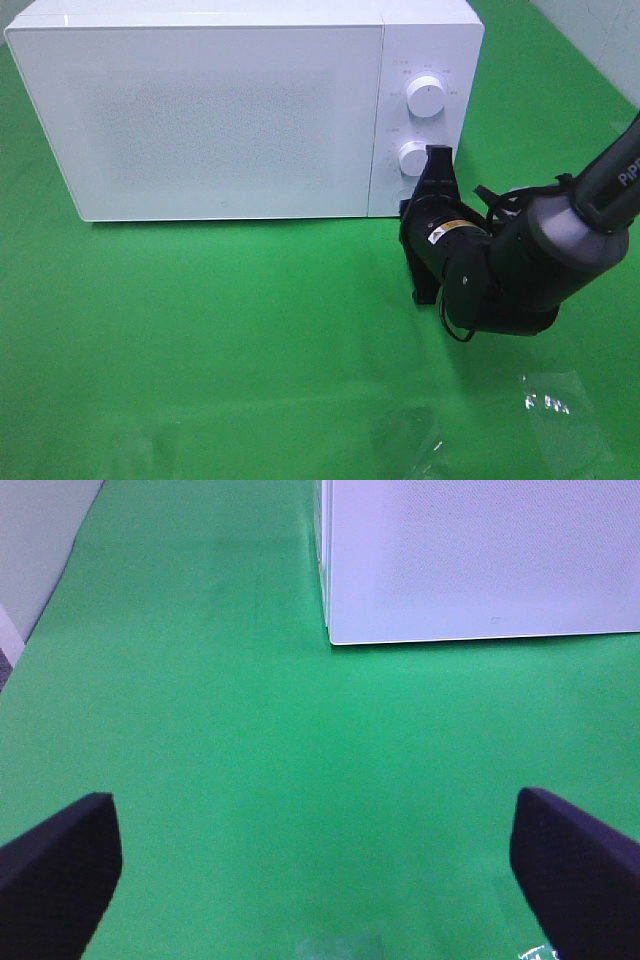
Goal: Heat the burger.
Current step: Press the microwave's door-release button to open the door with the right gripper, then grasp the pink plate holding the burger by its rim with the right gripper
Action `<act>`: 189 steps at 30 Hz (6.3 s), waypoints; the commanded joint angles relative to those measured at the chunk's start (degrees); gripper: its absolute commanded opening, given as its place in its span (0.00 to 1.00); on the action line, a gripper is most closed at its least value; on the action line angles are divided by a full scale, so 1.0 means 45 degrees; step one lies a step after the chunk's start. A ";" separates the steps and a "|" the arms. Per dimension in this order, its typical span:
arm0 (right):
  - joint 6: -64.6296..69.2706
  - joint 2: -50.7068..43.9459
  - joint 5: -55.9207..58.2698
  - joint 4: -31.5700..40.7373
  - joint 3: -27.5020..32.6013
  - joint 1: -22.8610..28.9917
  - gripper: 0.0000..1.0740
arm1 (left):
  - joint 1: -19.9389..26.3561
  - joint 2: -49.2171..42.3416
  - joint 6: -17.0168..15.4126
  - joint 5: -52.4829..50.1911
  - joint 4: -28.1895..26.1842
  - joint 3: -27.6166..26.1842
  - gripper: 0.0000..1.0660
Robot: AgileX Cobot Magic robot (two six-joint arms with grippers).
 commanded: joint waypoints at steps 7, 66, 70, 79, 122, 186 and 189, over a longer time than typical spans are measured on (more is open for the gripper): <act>0.0025 0.0344 0.0267 -0.0051 -0.0611 -0.0178 0.00 | 0.0051 -0.0242 0.0000 -0.0127 -0.0013 0.0038 0.92; -0.0076 0.1490 -0.2674 -0.0051 -0.3412 -0.0764 0.01 | 0.0051 -0.0242 0.0000 -0.0127 -0.0013 0.0038 0.92; -0.0038 0.1337 -0.2190 -0.0064 -0.3259 -0.0764 0.01 | 0.0051 -0.0242 0.0000 -0.0127 -0.0013 0.0038 0.92; 0.0738 0.1031 -0.1706 -0.0191 -0.2152 -0.0573 0.01 | 0.0051 -0.0242 0.0000 -0.0127 -0.0013 0.0038 0.92; -0.1248 -0.5844 0.1362 -0.1159 0.3807 0.0751 0.04 | 0.0051 -0.0242 0.0000 -0.0127 -0.0013 0.0038 0.92; -2.4688 -0.8047 2.2231 -0.8874 -0.2979 0.0738 0.11 | 0.0051 -0.0242 0.0000 -0.0127 -0.0013 0.0038 0.92; -2.7056 -0.8047 2.2142 -0.8887 -0.3081 0.0738 0.12 | 0.0051 -0.0242 0.0000 -0.0127 -0.0013 0.0038 0.92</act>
